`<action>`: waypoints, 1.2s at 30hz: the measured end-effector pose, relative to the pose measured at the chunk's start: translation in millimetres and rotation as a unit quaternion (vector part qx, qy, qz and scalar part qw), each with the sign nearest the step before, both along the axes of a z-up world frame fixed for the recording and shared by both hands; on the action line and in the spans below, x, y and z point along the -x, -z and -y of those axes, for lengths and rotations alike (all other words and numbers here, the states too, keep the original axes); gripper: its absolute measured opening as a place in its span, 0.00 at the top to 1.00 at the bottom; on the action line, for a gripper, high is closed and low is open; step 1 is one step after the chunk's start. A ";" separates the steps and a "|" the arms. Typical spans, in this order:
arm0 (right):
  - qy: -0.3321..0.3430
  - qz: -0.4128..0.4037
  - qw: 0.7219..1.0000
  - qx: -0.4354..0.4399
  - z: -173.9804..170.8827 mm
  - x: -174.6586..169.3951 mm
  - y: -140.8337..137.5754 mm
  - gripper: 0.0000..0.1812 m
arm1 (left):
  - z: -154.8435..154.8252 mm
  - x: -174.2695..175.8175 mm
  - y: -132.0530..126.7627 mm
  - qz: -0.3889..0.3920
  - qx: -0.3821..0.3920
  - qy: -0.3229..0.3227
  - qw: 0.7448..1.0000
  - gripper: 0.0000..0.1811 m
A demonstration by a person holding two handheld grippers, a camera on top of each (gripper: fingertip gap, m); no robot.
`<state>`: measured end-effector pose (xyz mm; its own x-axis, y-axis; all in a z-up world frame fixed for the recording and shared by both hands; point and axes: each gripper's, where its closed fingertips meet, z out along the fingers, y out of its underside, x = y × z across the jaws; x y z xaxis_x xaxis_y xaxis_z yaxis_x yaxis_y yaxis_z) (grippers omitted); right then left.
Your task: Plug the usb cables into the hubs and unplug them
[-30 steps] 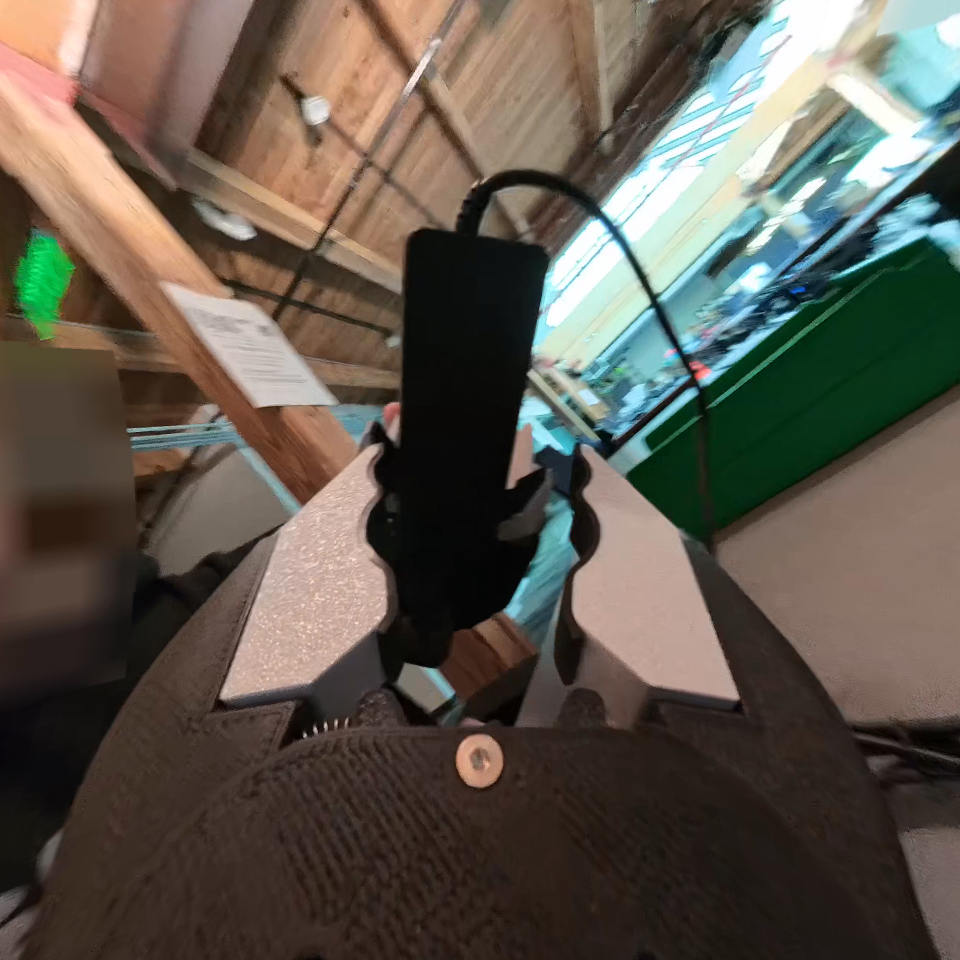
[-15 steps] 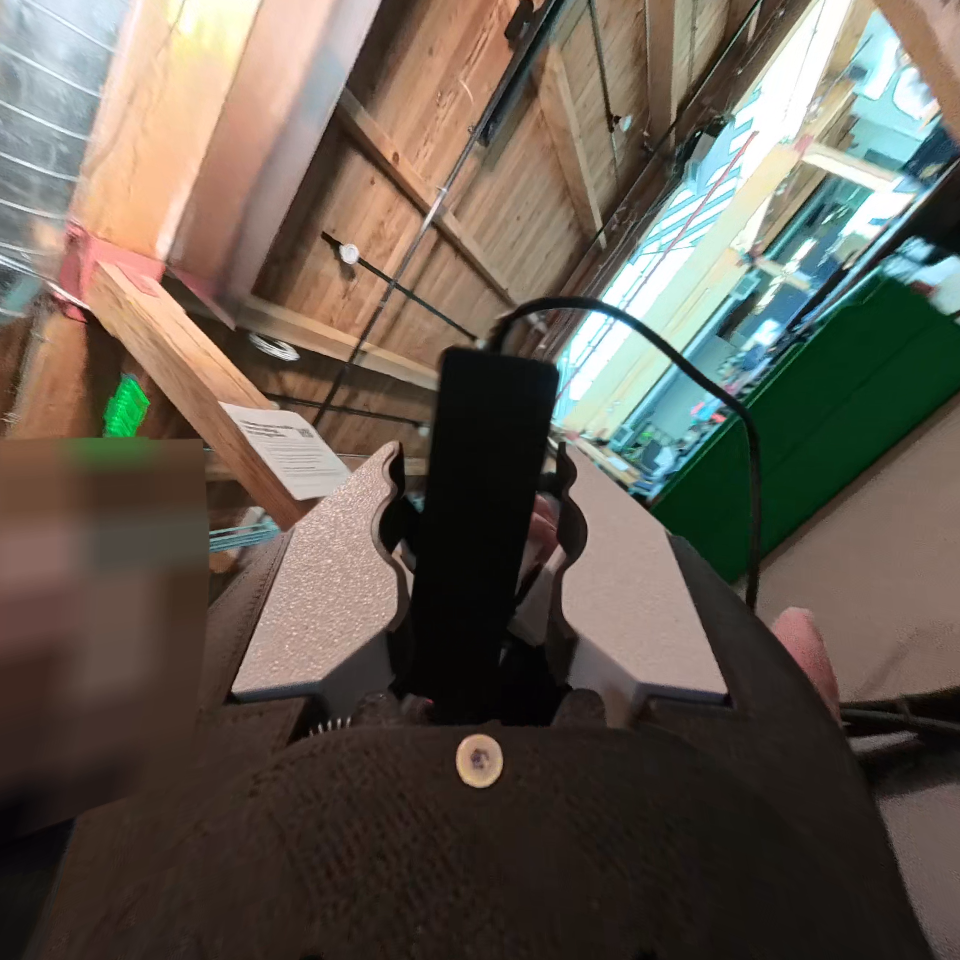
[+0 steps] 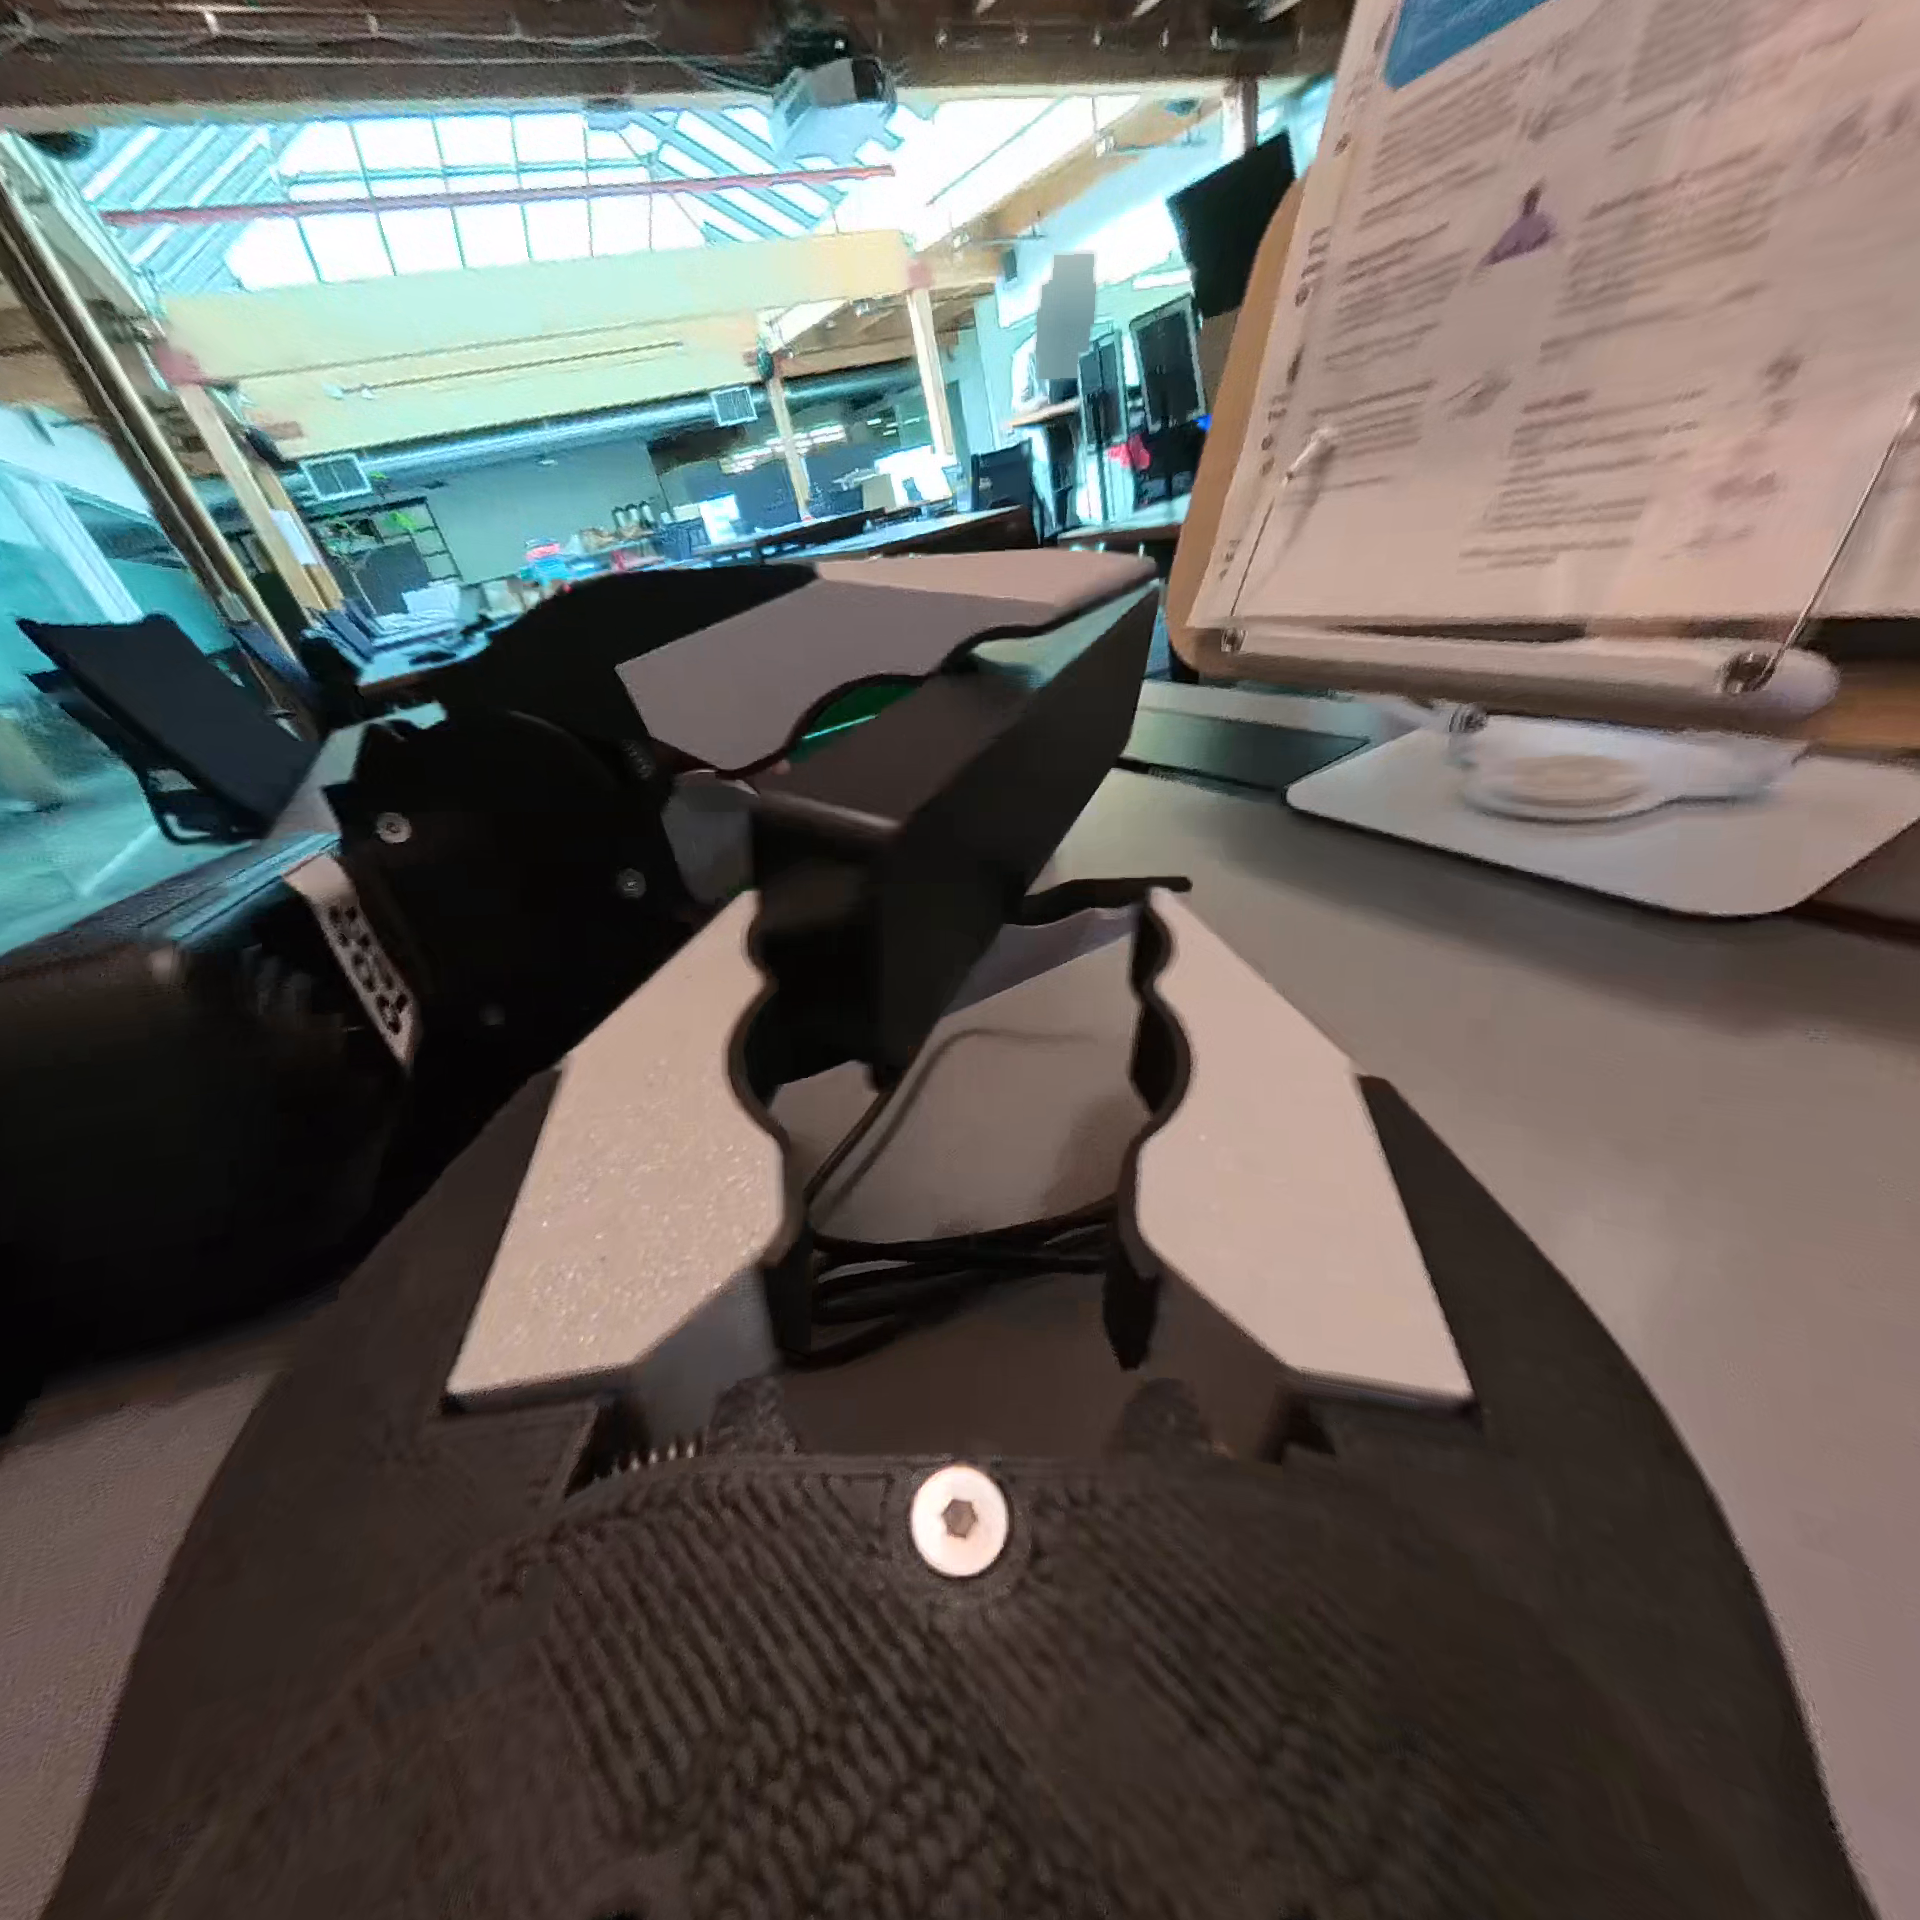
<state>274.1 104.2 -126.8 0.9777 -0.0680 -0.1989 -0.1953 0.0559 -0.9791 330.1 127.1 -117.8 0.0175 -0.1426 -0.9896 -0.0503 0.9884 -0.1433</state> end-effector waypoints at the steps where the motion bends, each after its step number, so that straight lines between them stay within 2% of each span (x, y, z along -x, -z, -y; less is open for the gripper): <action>1: 0.006 0.015 1.000 -0.005 0.7 0.0 -2.9 0.73 | -1.6 -1.0 0.6 -0.001 0.001 -0.002 1.000 0.67; 3: 0.039 0.041 0.998 -0.017 2.8 -5.5 -9.1 0.86 | 0.9 0.4 1.6 0.003 0.007 0.008 1.000 0.68; 6: 0.042 0.021 0.999 -0.021 3.7 -6.9 -12.9 0.89 | 1.5 2.8 -3.9 0.023 -0.001 0.009 1.000 0.69; 9: 0.049 -0.001 0.997 -0.056 8.7 -8.6 -24.6 0.89 | 8.3 6.9 -11.7 0.019 0.048 0.054 0.997 0.69; 12: 0.094 -0.017 0.990 -0.104 26.3 -25.3 -39.3 0.89 | 8.4 16.3 -31.5 0.009 0.157 0.096 0.983 0.59; 13: 0.110 -0.019 0.987 -0.118 34.6 -32.0 -43.8 0.89 | 6.8 19.7 -37.9 -0.004 0.215 0.108 0.971 0.58; 14: 0.126 -0.017 0.983 -0.134 43.6 -38.3 -48.9 0.89 | 6.0 22.8 -42.4 -0.027 0.293 0.121 0.948 0.57; 15: 0.142 -0.011 0.978 -0.150 52.6 -43.8 -54.0 0.89 | 7.2 25.6 -44.9 -0.060 0.391 0.136 0.908 0.58; 16: 0.153 0.000 0.974 -0.165 60.2 -46.5 -59.3 0.89 | 10.4 27.9 -45.1 -0.104 0.502 0.151 0.845 0.58; 17: 0.160 0.019 0.971 -0.175 65.8 -46.9 -64.5 0.89 | 16.7 29.9 -44.2 -0.156 0.614 0.167 0.755 0.57; 19: 0.165 0.074 0.968 -0.176 67.9 -40.3 -71.5 0.89 | 35.7 37.1 -50.6 -0.263 0.781 0.224 0.520 0.48; 20: 0.162 0.105 0.967 -0.167 64.4 -34.1 -73.0 0.89 | 38.2 38.2 -55.0 -0.297 0.828 0.245 0.408 0.45; 21: 0.160 0.136 0.965 -0.155 58.9 -27.2 -72.8 0.89 | 35.4 36.2 -57.1 -0.313 0.857 0.259 0.318 0.44; 22: 0.152 0.163 0.965 -0.141 51.6 -19.5 -70.8 0.89 | 28.8 31.7 -54.9 -0.315 0.877 0.261 0.252 0.45; 23: 0.138 0.185 0.965 -0.127 43.3 -11.1 -67.5 0.89 | 21.1 26.7 -50.5 -0.310 0.891 0.258 0.208 0.46; 24: 0.124 0.207 0.964 -0.112 35.3 -2.7 -63.7 0.89 | 12.8 22.4 -45.9 -0.299 0.901 0.256 0.183 0.51; 25: 0.112 0.230 0.962 -0.094 27.6 4.5 -58.8 0.89 | 3.4 18.4 -41.6 -0.286 0.909 0.252 0.171 0.58; 26: 0.101 0.252 0.960 -0.073 20.6 10.3 -52.7 0.89 | -4.9 14.8 -36.2 -0.277 0.915 0.241 0.170 0.63; 28: 0.107 0.275 0.955 -0.039 12.6 10.8 -42.5 0.88 | -12.2 15.6 -33.1 -0.288 0.907 0.247 0.182 0.64; 29: 0.097 0.278 0.955 -0.031 9.7 12.1 -38.1 0.88 | -14.5 16.9 -33.9 -0.290 0.902 0.252 0.198 0.65; 31: 0.060 0.263 0.963 -0.020 6.8 16.3 -27.8 0.86 | -16.3 20.2 -37.2 -0.289 0.887 0.260 0.251 0.66; 32: 0.033 0.240 0.970 -0.028 7.1 20.5 -26.3 0.80 | -14.1 24.5 -42.8 -0.295 0.873 0.274 0.276 0.67; 33: 0.013 0.203 0.978 -0.040 7.9 22.0 -27.6 0.66 | -11.1 29.9 -49.9 -0.301 0.859 0.289 0.295 0.67; 34: -0.009 0.161 0.986 -0.044 7.9 22.8 -27.3 0.57 | -7.4 35.9 -57.7 -0.307 0.843 0.308 0.318 0.67; 36: -0.071 0.078 0.994 -0.037 5.1 30.1 -21.8 0.45 | 1.1 48.3 -69.2 -0.312 0.798 0.340 0.388 0.67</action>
<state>244.1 99.1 -105.0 0.9957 0.0824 -0.0431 -0.0522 0.1118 -0.9924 281.8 125.9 -48.7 -0.7327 -0.3440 0.5872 -0.3734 -0.5181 -0.7695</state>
